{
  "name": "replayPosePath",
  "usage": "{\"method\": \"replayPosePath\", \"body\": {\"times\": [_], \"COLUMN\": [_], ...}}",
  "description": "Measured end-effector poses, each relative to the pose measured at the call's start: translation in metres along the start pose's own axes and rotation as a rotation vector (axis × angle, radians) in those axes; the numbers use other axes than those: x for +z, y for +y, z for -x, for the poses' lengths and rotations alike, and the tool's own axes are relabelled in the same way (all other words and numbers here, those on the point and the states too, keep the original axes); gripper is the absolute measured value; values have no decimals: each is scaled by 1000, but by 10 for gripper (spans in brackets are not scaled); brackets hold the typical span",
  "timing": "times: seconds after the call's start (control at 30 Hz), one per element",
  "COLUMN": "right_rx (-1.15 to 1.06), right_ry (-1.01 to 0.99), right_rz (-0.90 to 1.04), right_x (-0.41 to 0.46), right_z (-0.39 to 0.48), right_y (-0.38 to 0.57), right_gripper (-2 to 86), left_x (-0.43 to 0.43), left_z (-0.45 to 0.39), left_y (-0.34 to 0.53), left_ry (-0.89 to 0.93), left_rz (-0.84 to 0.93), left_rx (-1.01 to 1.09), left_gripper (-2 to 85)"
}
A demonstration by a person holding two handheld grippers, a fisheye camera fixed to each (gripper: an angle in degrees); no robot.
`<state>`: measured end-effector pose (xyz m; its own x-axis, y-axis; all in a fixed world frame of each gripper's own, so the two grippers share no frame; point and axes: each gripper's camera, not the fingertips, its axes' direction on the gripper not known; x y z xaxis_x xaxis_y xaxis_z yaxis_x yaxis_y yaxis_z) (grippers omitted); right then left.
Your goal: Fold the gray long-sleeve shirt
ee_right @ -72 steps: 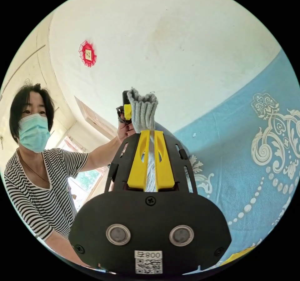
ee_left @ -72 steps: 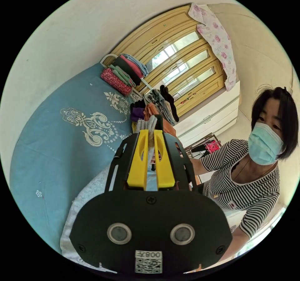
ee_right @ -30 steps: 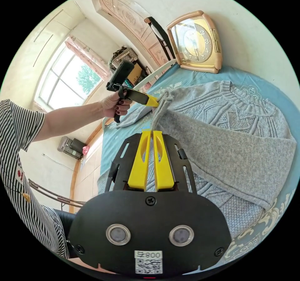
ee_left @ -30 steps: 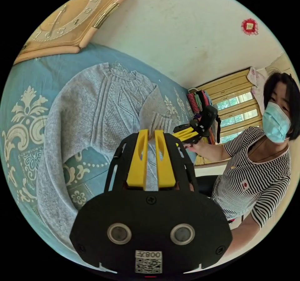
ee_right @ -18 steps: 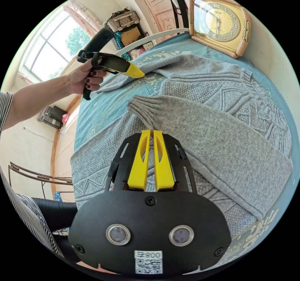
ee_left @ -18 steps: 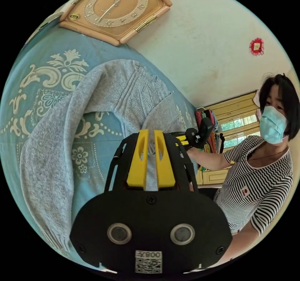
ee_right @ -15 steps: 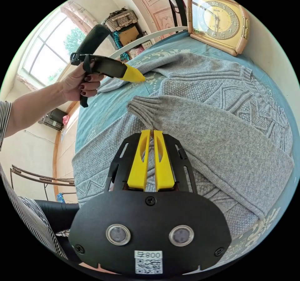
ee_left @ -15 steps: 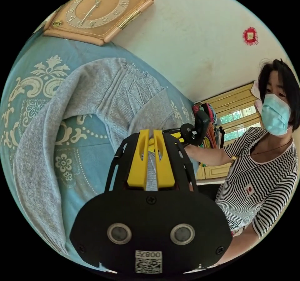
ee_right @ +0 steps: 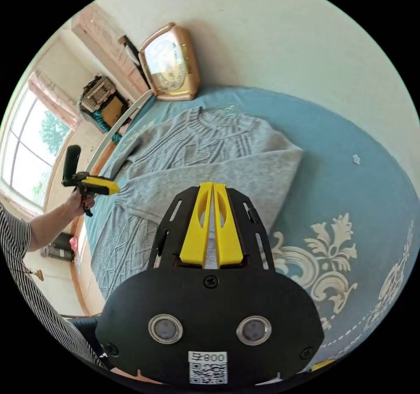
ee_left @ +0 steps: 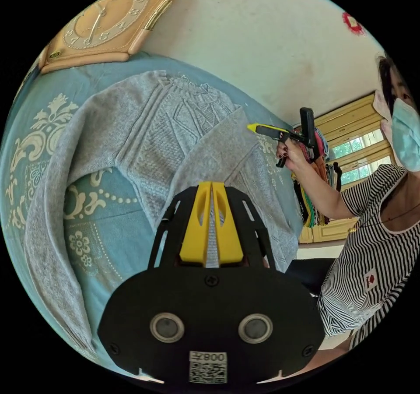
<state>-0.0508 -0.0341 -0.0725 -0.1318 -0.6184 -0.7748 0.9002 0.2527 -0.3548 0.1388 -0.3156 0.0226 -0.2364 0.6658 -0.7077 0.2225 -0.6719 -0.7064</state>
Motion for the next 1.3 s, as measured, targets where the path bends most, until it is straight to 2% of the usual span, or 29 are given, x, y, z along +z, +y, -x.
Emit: {"method": "replayPosePath", "body": {"times": [0.13, 0.23, 0.33, 0.47, 0.53, 0.6, 0.67, 0.77, 0.87, 1.03, 1.17, 1.3], "right_rx": [137, 155, 132, 37, 27, 50, 72, 44, -20, -204, -312, -383], "right_ry": [107, 48, 74, 31, 78, 57, 27, 72, 45, -186, -369, -505], "right_rz": [23, 59, 23, -8, 115, 47, 90, 78, 66, 174, 263, 330], "right_x": [-7, -6, -36, -69, -56, -61, -68, -89, -106, -94, -70, -50], "right_z": [-54, -65, -51, -16, -7, -9, -13, 2, 34, 117, 177, 242], "right_y": [-37, -47, -45, -19, -3, 3, -8, -21, -27, -41, -55, -63], "right_gripper": [1, 0, 0, 0, 0, 0, 0, 0, 1, 1, 3, 7], "left_x": [25, 19, 4, 11, 32, 30, 23, 1, -28, -102, -143, -155], "left_z": [14, 31, 21, 6, 9, 15, 19, 22, 33, 58, 74, 99], "left_y": [0, 16, 30, 43, 52, 61, 71, 105, 158, 272, 313, 316], "left_ry": [-144, -46, -72, -10, -69, -36, -23, 3, -29, -251, -483, -642], "left_rz": [93, 32, -23, -31, 50, -3, -20, -148, -258, -387, -333, -148], "left_rx": [-29, -109, -102, -51, -55, -84, -114, -187, -354, -709, -782, -691], "left_gripper": [2, 2, 2, 1, 1, 2, 3, 6, 12, 37, 52, 49]}}
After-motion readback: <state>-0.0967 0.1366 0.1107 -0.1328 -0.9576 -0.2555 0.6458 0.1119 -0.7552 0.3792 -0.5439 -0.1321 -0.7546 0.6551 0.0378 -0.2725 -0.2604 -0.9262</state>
